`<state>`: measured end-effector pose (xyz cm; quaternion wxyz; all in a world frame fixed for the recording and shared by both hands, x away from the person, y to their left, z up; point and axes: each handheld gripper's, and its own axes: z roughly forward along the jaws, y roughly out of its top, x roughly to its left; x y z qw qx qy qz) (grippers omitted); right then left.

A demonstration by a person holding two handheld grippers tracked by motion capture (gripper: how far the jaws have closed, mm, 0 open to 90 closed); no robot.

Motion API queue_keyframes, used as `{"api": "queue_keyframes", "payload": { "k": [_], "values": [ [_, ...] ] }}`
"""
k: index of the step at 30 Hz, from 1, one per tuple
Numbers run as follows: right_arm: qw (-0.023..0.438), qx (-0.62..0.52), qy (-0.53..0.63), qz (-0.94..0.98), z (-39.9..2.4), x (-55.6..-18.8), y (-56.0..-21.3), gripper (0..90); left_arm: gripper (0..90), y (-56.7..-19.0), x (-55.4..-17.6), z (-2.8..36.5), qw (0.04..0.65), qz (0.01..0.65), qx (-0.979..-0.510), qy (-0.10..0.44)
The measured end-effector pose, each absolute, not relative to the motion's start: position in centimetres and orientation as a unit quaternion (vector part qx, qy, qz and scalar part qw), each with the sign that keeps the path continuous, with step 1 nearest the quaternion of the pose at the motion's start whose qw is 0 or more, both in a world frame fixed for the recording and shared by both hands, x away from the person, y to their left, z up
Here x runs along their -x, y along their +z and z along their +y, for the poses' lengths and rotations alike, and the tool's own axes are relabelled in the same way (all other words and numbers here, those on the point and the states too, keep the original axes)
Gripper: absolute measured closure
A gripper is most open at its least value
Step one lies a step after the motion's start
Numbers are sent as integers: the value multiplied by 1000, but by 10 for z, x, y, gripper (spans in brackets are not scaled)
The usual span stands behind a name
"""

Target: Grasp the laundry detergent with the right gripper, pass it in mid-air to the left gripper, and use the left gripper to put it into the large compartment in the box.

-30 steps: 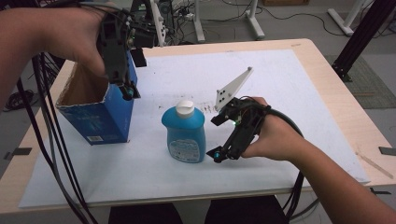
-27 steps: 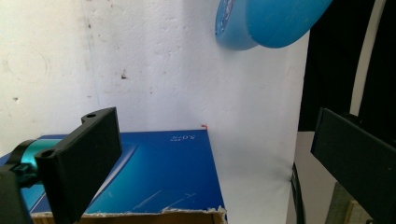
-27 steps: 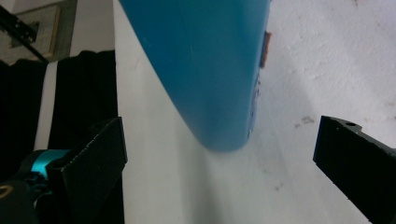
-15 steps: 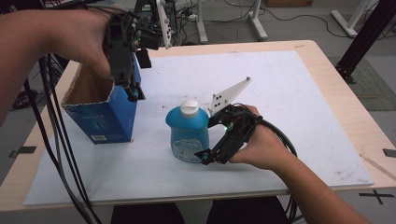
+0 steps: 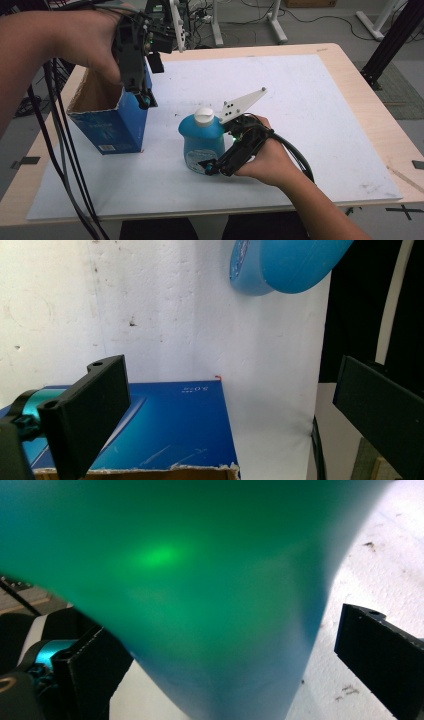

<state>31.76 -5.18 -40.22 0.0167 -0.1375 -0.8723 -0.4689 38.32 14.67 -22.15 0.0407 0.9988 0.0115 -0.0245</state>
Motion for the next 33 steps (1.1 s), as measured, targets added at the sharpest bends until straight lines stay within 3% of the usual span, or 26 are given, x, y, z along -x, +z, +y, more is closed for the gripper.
{"api": "queue_keyframes", "payload": {
  "k": [6, 9, 33],
  "values": [
    [7, 137, -483, -865, -52, -316, -403, 67, 18, -222, -384, 147, 40, 12, -999, -25],
    [3, 133, -486, -864, -52, -316, -404, 129, 18, -222, -384, 146, 37, 10, -999, -26],
    [-19, 131, -499, -856, -51, -312, -408, 268, 18, -225, -385, 144, 37, 12, -999, -28]
  ]
}}
